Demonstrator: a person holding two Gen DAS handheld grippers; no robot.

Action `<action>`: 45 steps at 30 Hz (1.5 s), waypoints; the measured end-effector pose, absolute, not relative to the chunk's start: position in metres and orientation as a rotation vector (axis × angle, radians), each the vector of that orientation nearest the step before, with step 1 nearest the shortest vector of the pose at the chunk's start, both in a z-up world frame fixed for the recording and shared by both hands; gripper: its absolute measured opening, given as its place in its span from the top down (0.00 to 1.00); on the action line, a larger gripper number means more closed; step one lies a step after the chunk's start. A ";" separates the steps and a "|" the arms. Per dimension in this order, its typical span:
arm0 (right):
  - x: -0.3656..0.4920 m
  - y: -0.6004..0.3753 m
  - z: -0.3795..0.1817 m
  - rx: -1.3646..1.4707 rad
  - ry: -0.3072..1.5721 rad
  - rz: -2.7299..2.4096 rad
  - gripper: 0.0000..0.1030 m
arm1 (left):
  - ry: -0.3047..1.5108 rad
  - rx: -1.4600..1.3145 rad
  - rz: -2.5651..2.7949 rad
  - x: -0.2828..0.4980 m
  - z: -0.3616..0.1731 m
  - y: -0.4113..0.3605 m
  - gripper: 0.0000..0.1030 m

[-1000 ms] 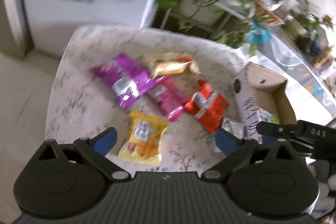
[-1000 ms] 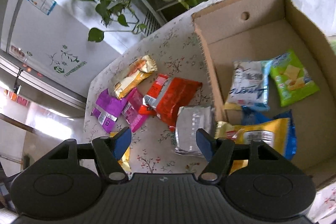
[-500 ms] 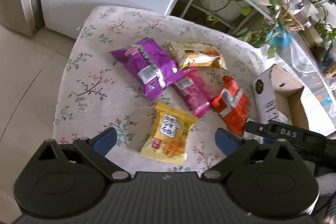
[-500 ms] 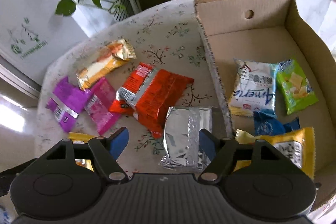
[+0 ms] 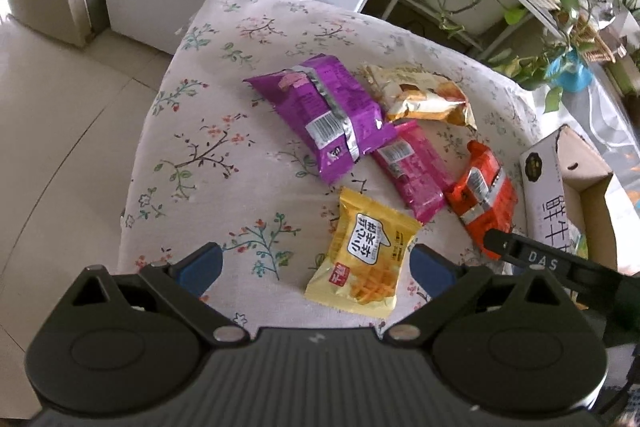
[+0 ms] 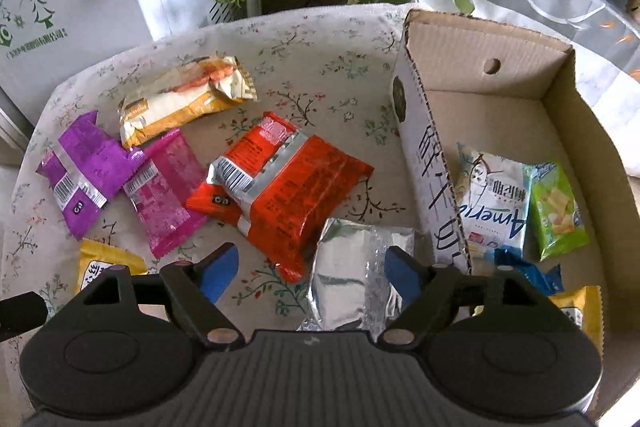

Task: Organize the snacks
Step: 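Move the left gripper to the yellow waffle pack while the right moves to the silver foil pack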

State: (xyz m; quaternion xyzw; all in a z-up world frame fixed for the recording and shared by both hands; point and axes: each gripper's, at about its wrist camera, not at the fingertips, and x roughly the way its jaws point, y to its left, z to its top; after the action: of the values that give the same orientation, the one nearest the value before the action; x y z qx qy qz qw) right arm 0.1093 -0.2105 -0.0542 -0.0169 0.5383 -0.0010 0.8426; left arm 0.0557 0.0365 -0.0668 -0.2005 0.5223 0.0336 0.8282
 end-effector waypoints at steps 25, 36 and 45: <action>0.108 -0.216 -0.055 0.117 1.223 0.103 0.18 | 1.148 -0.377 0.091 0.064 -0.082 0.027 0.03; 0.117 -0.212 -0.082 0.160 1.299 -0.002 0.18 | 1.153 -0.190 0.017 0.075 -0.094 -0.013 0.03; 0.117 -0.210 -0.085 0.118 1.297 -0.016 0.17 | 1.123 0.006 0.016 0.085 -0.111 -0.039 0.00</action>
State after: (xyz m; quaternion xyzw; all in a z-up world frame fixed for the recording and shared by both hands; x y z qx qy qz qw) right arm 0.1166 -0.2100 -0.0855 0.0547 0.6035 -0.0074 0.7954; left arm 0.0854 -0.0390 -0.1114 0.0028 0.5323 0.0075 0.8465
